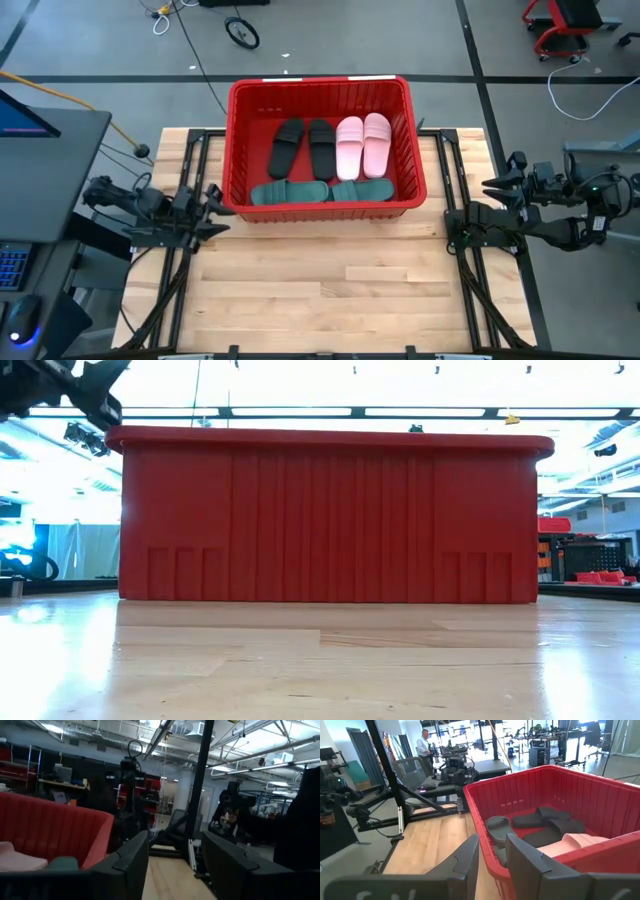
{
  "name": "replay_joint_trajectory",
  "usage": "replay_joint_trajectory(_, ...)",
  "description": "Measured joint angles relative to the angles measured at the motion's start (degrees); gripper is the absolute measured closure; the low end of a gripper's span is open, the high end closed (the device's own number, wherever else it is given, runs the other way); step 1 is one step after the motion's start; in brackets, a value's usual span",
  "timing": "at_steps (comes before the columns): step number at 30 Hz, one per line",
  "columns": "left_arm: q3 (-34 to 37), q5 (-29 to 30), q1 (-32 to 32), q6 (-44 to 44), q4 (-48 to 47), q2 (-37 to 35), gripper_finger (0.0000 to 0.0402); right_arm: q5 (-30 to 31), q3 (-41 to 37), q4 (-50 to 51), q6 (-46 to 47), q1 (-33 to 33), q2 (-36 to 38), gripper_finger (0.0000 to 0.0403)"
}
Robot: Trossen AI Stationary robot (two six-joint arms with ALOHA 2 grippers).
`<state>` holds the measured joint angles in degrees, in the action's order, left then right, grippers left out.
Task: Pick and place slides into bin
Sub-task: Return to Home Position
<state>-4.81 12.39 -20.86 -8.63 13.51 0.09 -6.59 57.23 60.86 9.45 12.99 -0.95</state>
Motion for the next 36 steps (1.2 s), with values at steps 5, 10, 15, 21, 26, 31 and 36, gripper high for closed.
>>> replay_joint_trajectory(5,3.2,-0.2,0.0,1.1,5.2,0.0,0.0220,0.0,0.0,0.0,-0.4,0.0,0.0,0.0300)
replay_joint_trajectory(10,3.4,-0.2,0.0,1.5,5.6,0.0,0.0217,-0.1,0.2,0.1,-0.4,0.0,0.7,0.0300)
replay_joint_trajectory(15,3.4,-0.2,0.0,1.7,5.4,0.0,0.0212,-2.1,-0.2,-1.5,-0.4,0.0,0.7,0.0300)
replay_joint_trajectory(21,3.4,-0.2,0.0,2.5,5.2,0.1,0.0218,-6.3,-2.2,-4.9,1.1,0.0,0.8,0.0300)
replay_joint_trajectory(26,3.4,-0.2,0.0,2.5,5.2,0.1,0.0219,-11.9,-8.2,-14.2,1.5,0.0,0.9,0.0300)
replay_joint_trajectory(31,3.4,-0.1,0.0,2.5,5.2,0.1,0.0213,-17.9,-16.8,-25.3,5.2,0.0,0.9,0.0300)
replay_joint_trajectory(36,3.5,-0.1,0.0,2.5,5.2,0.1,0.0215,-20.2,-26.5,-38.5,11.5,0.0,0.9,0.0300)
